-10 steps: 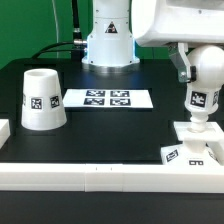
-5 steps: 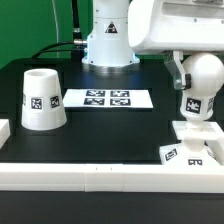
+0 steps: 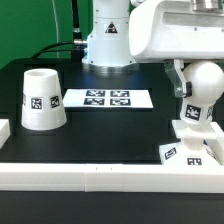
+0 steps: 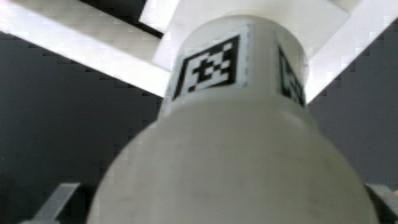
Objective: Assemble lamp
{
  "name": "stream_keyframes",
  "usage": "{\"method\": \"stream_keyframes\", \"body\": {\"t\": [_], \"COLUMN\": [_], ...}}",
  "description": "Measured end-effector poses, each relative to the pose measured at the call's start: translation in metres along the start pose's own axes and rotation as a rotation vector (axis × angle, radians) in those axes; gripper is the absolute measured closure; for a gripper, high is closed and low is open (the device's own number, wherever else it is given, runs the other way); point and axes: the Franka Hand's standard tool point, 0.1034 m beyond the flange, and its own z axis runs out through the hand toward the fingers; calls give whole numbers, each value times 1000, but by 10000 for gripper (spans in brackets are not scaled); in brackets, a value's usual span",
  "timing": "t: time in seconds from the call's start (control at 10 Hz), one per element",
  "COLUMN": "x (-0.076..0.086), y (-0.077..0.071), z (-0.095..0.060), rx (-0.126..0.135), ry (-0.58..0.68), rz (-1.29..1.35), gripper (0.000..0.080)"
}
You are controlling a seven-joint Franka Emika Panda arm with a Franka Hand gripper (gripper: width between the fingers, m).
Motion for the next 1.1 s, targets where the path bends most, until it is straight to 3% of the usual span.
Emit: {"method": "stream_keyframes", "body": {"t": [0.3,0.5,0.7,1.1], "x": [1,0,1,10], "y": [-1,-1,-1,4], "z": [0,0,0,-18], "rx": [0,0,0,-2], "ry": [4,3,2,-1], "rz": [0,0,0,-1], "gripper": [223,115,103,101]}}
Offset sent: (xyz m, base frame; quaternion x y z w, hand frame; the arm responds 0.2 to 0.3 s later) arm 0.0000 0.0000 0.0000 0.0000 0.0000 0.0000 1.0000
